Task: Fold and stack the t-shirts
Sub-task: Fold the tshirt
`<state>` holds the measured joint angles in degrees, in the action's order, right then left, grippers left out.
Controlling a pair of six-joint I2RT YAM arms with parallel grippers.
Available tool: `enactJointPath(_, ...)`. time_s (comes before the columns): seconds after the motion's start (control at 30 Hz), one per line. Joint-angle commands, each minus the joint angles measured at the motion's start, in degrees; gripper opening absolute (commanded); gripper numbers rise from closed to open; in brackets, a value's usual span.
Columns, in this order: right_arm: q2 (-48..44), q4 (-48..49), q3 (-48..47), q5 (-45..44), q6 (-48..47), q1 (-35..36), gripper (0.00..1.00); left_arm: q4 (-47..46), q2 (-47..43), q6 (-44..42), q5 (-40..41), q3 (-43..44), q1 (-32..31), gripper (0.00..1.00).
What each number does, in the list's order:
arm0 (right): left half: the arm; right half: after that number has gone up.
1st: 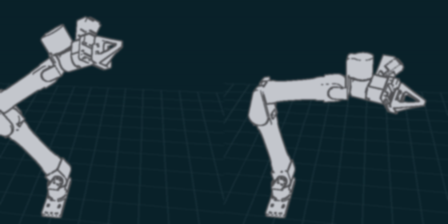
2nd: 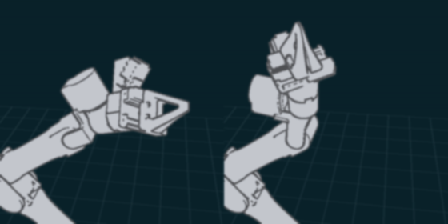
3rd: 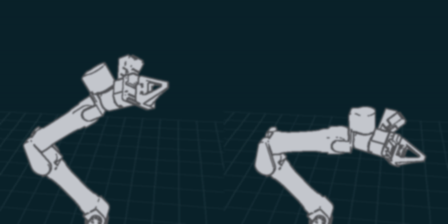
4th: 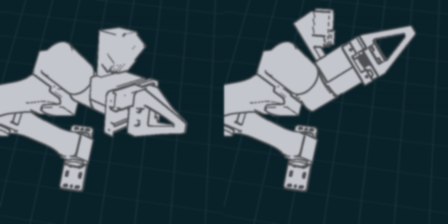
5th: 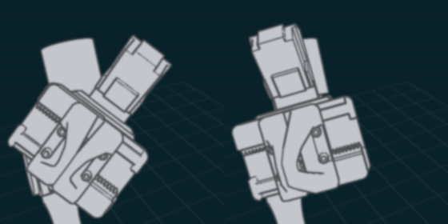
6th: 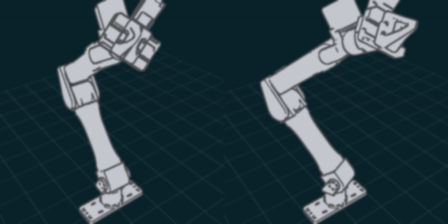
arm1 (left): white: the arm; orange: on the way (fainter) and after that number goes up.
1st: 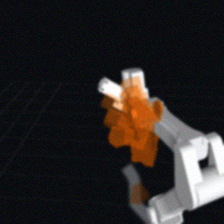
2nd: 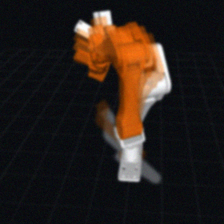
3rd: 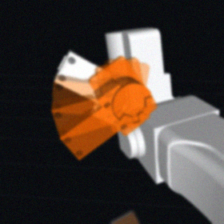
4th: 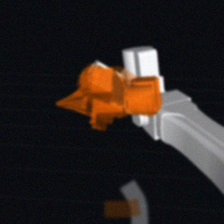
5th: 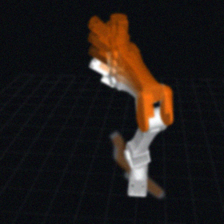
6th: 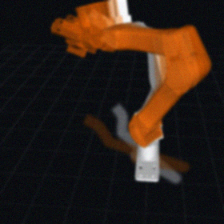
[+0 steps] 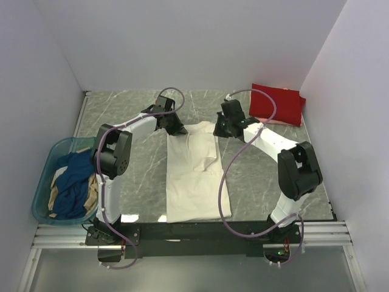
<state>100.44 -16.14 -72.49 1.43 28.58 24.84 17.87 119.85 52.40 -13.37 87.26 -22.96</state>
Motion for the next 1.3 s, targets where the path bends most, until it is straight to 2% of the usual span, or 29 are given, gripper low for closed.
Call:
enactJointPath(0.0, -4.3, 1.5, 4.0, -3.4, 1.4, -0.6, 0.00, -1.2, -2.5, -1.6, -1.2, 0.9, -0.2, 0.20)
enactJointPath(0.27, -11.2, 2.0, 11.6, -6.5, 2.7, -1.6, 0.00, -1.1, -2.4, -2.5, -2.0, 2.0, -0.2, 0.23)
enactJointPath(0.63, -15.1, 1.5, 16.1, -9.6, 3.6, -2.1, 0.00, -0.2, -3.4, -3.4, -1.5, 1.2, -0.2, 0.22)
enactJointPath(0.9, -9.7, -0.4, 10.4, -9.7, 2.6, -2.1, 0.00, -0.8, -7.1, -6.2, 0.0, -2.9, -3.8, 0.20)
enactJointPath(1.07, -7.0, -1.1, 7.4, -7.8, 2.0, -2.6, 0.00, -1.8, -13.1, -9.5, 4.6, -7.5, -8.9, 0.29)
enactJointPath(1.1, -7.0, -0.8, 7.2, -5.8, 1.9, -2.7, 0.00, -2.0, -13.9, -9.9, 6.6, -9.0, -11.1, 0.33)
enactJointPath(1.27, -6.8, 0.6, 6.9, 0.7, 1.9, -4.4, 0.00, -2.1, -17.5, -11.6, 12.6, -12.9, -17.2, 0.41)
